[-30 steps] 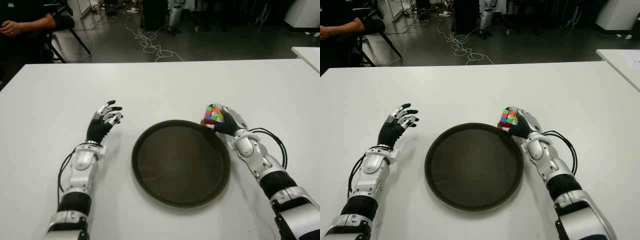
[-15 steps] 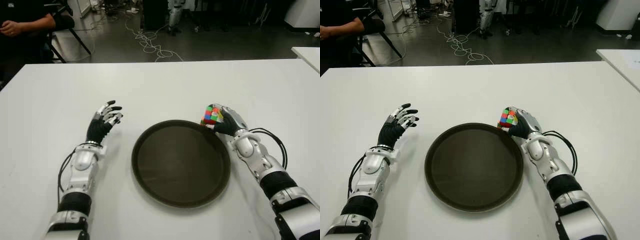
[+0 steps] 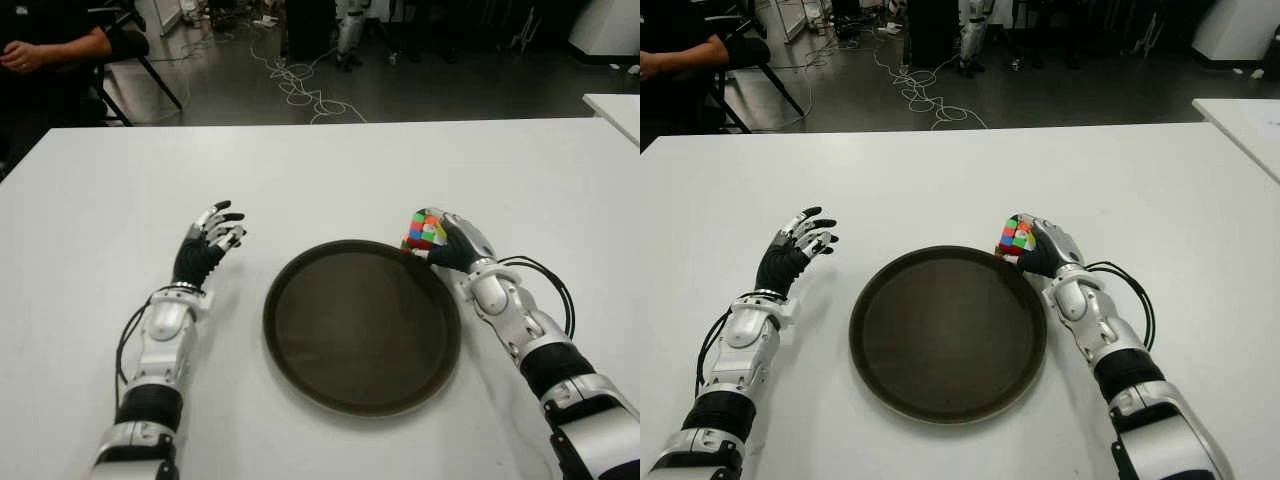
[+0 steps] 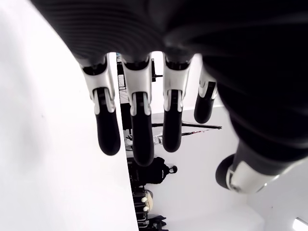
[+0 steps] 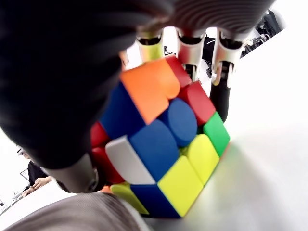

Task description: Pick up the Rubik's Cube and put it in the plate

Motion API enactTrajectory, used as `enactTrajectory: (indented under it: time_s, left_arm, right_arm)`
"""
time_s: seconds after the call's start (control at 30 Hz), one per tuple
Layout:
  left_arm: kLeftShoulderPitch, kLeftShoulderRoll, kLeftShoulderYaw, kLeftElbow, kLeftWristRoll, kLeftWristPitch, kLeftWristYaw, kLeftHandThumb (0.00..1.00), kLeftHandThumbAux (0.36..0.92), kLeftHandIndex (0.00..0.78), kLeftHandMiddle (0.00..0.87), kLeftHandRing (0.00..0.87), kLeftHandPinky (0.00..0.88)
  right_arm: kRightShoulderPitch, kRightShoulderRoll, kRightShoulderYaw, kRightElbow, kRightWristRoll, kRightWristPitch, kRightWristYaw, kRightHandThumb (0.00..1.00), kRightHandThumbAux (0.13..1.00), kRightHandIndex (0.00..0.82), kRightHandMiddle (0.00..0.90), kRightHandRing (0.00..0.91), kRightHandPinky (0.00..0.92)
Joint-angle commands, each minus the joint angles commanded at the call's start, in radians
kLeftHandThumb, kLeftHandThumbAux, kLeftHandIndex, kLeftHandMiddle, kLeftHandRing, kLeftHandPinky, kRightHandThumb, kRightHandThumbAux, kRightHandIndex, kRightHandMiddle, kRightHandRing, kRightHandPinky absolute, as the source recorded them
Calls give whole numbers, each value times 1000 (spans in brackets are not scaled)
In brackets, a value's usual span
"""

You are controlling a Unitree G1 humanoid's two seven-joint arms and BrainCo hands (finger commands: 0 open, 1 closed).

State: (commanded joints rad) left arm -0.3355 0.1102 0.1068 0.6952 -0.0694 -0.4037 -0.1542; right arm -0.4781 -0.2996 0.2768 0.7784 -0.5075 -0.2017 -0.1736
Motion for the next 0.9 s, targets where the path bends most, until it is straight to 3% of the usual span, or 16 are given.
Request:
enactTrajectory:
  time_s: [0.67,0.9]
  left_arm:
    - [-2,-1,4,5,-7,6,-4,620,618,169,278,327,363]
    - [-4,-4,3,4,-8,7,-4,626,620,171,285,329,364]
  right_arm:
    - [35,0,-11,-72,-10,-59,-122,681,738,429,727,742,719]
    - [46,-8,-15,-76,-23,-152,-204,680,739,428,712,731,716]
